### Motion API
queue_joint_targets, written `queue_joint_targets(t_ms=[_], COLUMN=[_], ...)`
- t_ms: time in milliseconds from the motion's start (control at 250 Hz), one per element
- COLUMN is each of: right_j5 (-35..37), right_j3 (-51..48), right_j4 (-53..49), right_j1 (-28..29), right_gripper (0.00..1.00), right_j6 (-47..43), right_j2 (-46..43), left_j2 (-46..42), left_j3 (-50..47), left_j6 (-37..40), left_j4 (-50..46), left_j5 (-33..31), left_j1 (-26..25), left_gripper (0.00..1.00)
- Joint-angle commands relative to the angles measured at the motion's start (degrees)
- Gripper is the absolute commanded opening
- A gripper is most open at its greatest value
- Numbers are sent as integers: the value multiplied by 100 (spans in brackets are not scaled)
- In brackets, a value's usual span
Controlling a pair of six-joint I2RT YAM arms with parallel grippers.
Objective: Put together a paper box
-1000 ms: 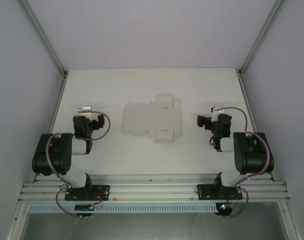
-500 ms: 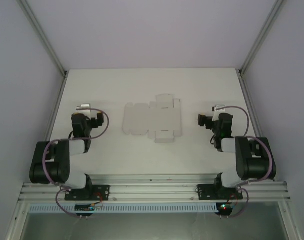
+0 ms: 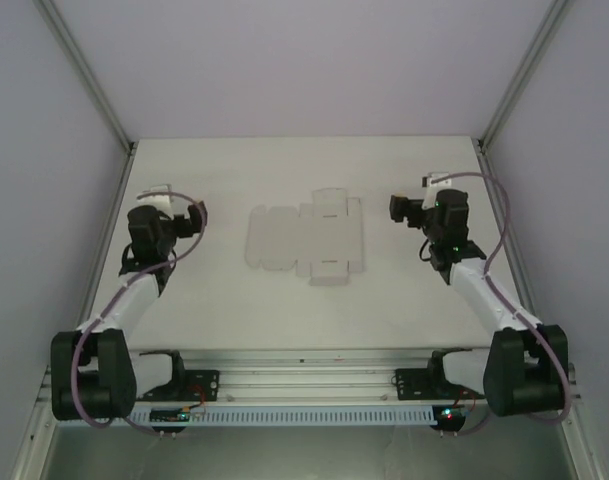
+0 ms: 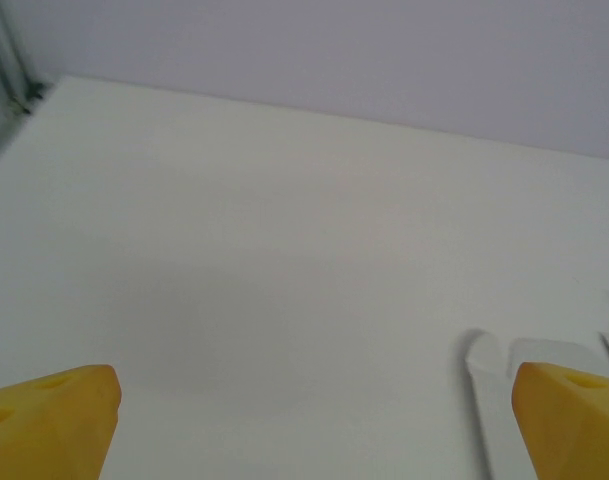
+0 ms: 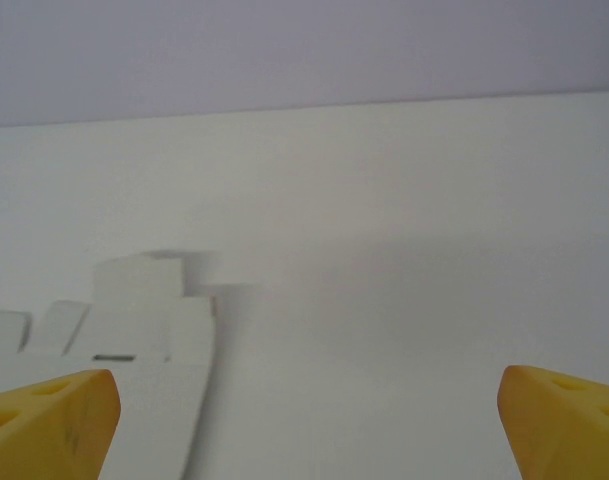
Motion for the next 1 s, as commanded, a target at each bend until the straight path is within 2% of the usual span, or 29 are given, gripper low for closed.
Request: queue_joint_targets(t_ms=[0, 176, 464, 592, 644, 996], right_j5=[-409, -1304, -1743, -1655, -1612, -1456], right_j3=[395, 696, 1573, 1941, 1996, 1644], right_j4=[-1330, -1291, -1418, -1669, -1751, -1416], right_j1=[219, 642, 1230, 1346, 1353, 1271], right_gripper=[97, 90, 90, 94, 99, 99], right_j6=[833, 1229, 1214, 1100, 1088, 1016], right_j2=[139, 760, 2380, 3002, 3170, 3593], left_j2=[267, 1001, 2426, 2772, 2877, 3280], left_j3=[560, 1073, 1777, 1916, 1943, 2039], left_j6=[-241, -380, -429, -503, -521, -538], left_j4=[-1472, -2036, -2227, -2159, -2121, -1962], left_j5=[750, 1088, 1786, 1814, 1872, 2262], left_j1=[-189, -606, -995, -1060, -1061, -1109], left_gripper=[99, 100, 100, 100, 100, 100])
